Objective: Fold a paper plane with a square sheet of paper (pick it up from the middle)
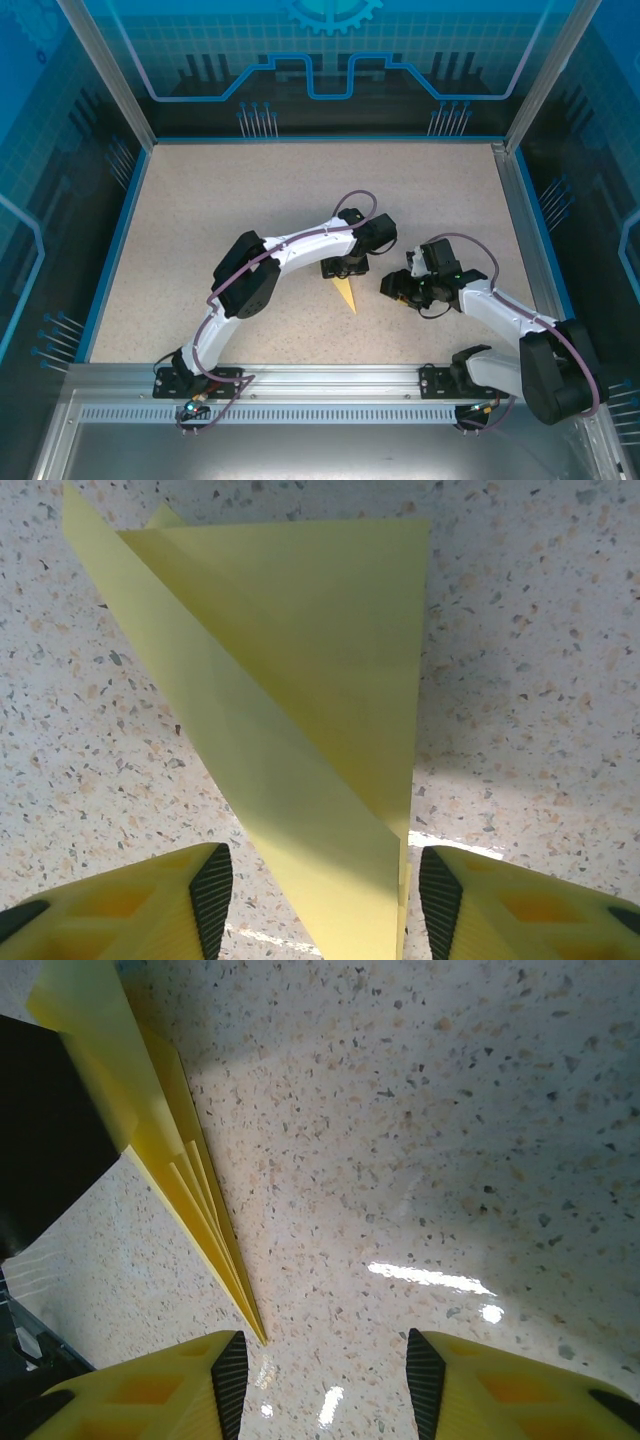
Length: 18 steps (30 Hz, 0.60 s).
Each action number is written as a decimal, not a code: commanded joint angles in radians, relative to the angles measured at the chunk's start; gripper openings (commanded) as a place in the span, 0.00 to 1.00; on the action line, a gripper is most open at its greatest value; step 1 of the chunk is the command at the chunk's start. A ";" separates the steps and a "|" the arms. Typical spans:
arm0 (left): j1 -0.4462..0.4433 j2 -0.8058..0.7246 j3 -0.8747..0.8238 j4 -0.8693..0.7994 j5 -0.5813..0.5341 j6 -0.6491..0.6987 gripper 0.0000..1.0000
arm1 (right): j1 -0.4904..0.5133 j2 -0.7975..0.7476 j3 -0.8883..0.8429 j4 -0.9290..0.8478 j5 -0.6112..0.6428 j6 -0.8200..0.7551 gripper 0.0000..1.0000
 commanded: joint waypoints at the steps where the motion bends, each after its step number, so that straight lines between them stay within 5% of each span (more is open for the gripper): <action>1: 0.007 0.024 -0.006 -0.022 -0.019 0.018 0.54 | -0.017 0.003 -0.014 0.006 -0.031 0.012 0.49; 11: 0.010 0.039 -0.001 -0.020 -0.009 0.038 0.55 | -0.015 0.000 -0.017 0.012 -0.030 0.022 0.49; 18: 0.010 0.033 -0.001 -0.025 -0.015 0.038 0.46 | -0.016 -0.001 -0.019 0.013 -0.029 0.026 0.49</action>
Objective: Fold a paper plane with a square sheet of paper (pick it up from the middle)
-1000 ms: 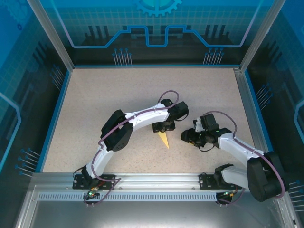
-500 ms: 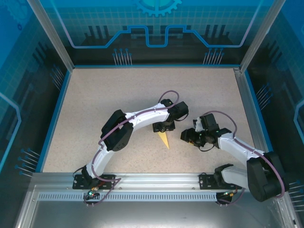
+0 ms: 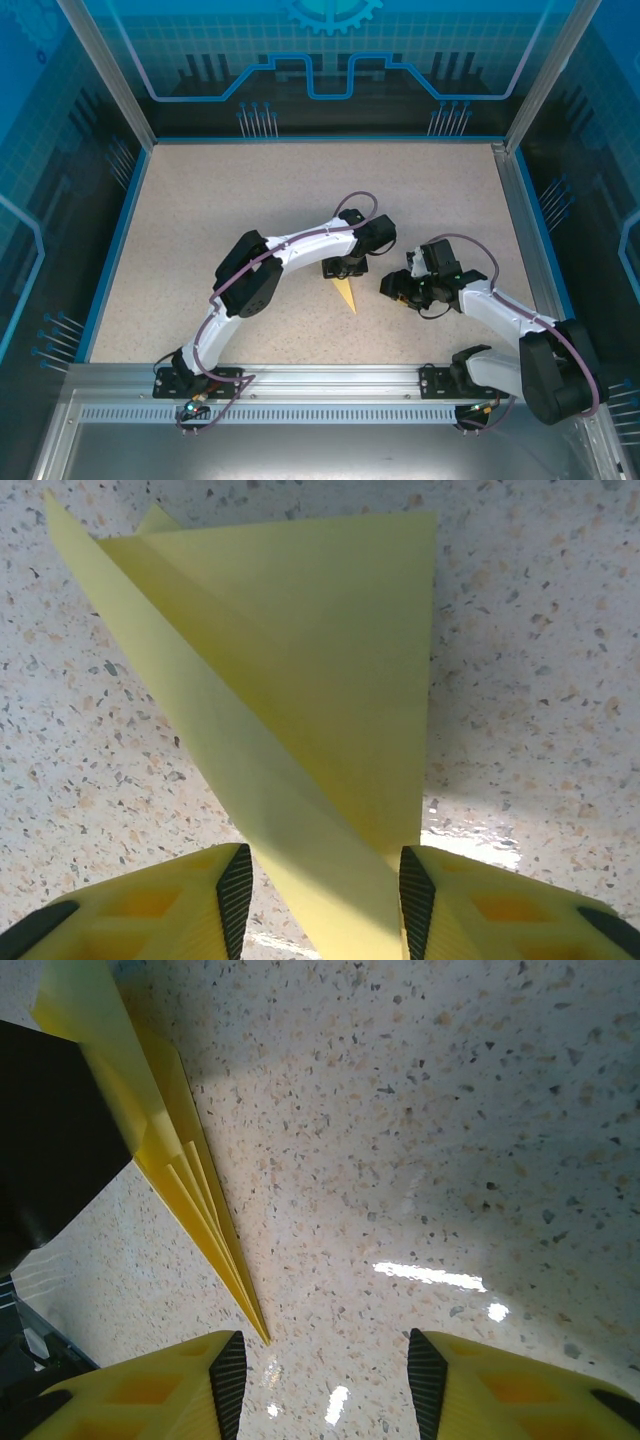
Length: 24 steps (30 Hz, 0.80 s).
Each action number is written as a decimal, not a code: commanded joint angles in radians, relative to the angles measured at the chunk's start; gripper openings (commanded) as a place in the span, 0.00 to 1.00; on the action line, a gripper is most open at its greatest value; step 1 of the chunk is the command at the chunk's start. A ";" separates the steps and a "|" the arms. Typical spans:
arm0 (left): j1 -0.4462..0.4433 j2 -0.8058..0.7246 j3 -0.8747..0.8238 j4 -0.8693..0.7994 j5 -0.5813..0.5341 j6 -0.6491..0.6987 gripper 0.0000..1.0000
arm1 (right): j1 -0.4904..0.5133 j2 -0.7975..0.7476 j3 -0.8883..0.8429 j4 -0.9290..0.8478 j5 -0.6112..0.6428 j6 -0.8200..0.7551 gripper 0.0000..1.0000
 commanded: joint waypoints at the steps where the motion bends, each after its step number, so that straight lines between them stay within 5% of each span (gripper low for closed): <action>1: 0.005 0.015 -0.002 -0.026 -0.014 0.011 0.45 | -0.014 -0.002 -0.011 0.007 -0.024 0.010 0.50; 24: 0.008 -0.304 -0.382 0.231 -0.016 -0.024 0.16 | 0.167 0.189 0.135 0.102 -0.028 -0.070 0.45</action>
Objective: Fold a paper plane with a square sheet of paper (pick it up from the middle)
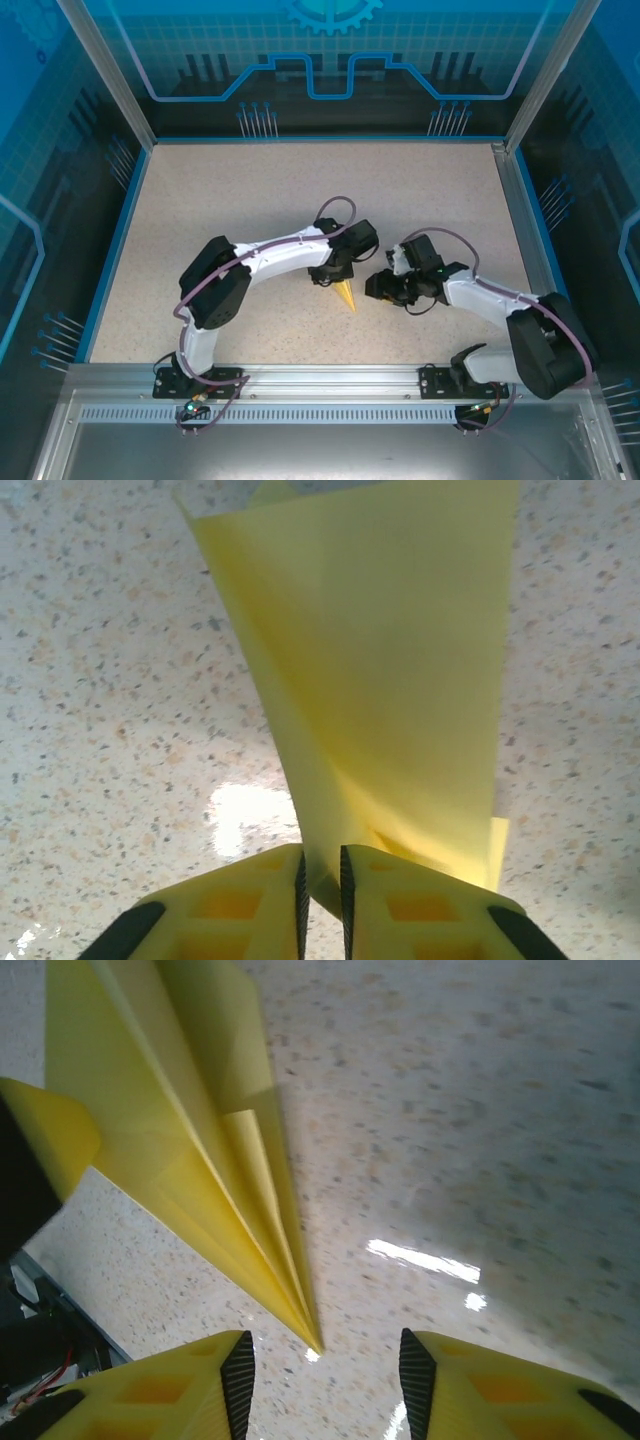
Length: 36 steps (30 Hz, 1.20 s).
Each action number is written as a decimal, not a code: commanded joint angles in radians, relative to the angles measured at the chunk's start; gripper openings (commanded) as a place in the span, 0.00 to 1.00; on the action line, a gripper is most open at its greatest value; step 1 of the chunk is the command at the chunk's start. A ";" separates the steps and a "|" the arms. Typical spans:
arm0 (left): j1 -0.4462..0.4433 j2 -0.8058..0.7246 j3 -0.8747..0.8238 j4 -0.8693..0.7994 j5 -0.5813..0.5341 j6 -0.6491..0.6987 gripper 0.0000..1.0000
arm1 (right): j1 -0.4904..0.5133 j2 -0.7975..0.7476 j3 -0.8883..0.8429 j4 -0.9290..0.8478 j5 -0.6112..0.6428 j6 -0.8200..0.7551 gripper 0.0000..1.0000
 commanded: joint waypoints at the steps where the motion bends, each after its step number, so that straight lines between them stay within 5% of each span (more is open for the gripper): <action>1: 0.010 -0.043 -0.047 0.050 -0.013 -0.017 0.15 | 0.031 0.053 0.059 0.032 -0.004 -0.041 0.45; 18: 0.023 -0.099 -0.145 0.116 -0.012 -0.015 0.10 | 0.046 0.330 0.232 0.094 -0.092 -0.116 0.42; 36: 0.025 -0.104 -0.153 0.111 -0.014 -0.016 0.10 | 0.065 0.363 0.220 0.175 -0.212 -0.122 0.41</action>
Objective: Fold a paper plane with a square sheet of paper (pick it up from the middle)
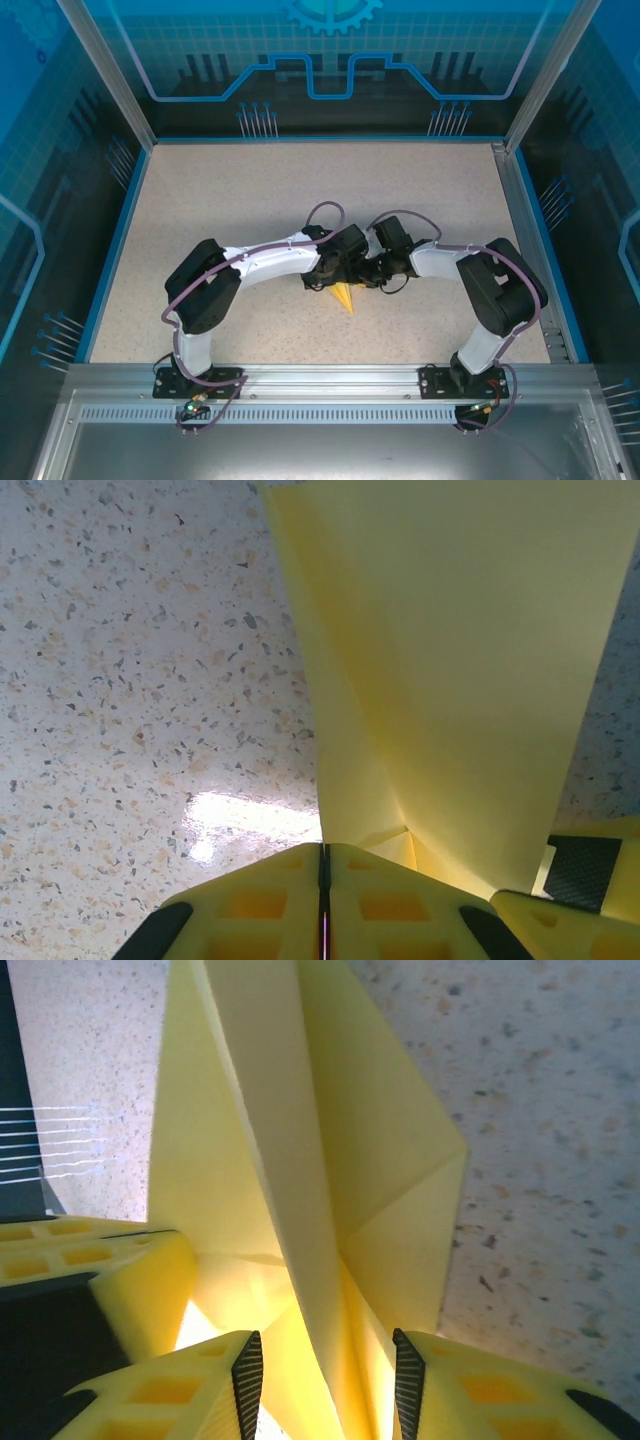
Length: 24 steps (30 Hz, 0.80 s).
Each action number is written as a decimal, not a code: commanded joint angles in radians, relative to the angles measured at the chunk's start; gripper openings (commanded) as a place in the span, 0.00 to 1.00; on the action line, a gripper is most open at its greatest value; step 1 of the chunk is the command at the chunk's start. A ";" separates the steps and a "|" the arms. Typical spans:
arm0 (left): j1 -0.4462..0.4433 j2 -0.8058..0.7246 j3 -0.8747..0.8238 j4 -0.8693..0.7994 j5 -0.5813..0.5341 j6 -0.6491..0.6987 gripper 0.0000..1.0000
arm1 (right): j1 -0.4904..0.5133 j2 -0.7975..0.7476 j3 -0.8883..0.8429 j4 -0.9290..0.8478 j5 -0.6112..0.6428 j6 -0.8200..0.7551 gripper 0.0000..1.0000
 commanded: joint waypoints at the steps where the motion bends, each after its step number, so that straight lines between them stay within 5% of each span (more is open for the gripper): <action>1: 0.007 -0.034 -0.017 -0.005 -0.014 -0.004 0.10 | 0.019 -0.014 -0.006 0.016 -0.060 -0.027 0.41; 14: 0.009 -0.055 -0.042 0.018 -0.017 -0.015 0.09 | 0.078 -0.027 0.014 -0.062 0.019 -0.086 0.39; 24: 0.011 -0.057 -0.045 0.017 -0.015 -0.013 0.10 | 0.093 -0.049 0.007 -0.047 0.028 -0.080 0.50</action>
